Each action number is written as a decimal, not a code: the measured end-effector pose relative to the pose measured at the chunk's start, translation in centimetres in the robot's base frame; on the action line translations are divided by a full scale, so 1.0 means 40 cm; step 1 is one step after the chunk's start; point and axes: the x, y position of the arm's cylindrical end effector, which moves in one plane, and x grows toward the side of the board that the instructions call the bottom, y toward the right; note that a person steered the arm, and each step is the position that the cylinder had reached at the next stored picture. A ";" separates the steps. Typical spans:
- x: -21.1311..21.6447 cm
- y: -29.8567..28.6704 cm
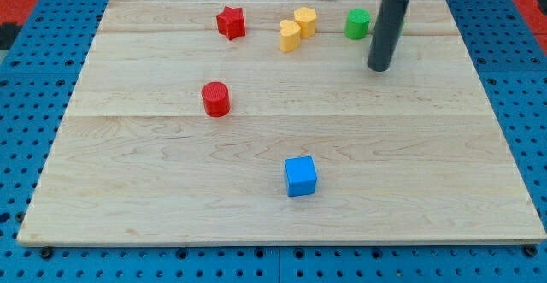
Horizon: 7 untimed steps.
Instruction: Move the blue cube below to the green circle
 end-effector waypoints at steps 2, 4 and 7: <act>-0.027 0.037; -0.013 0.044; 0.159 0.004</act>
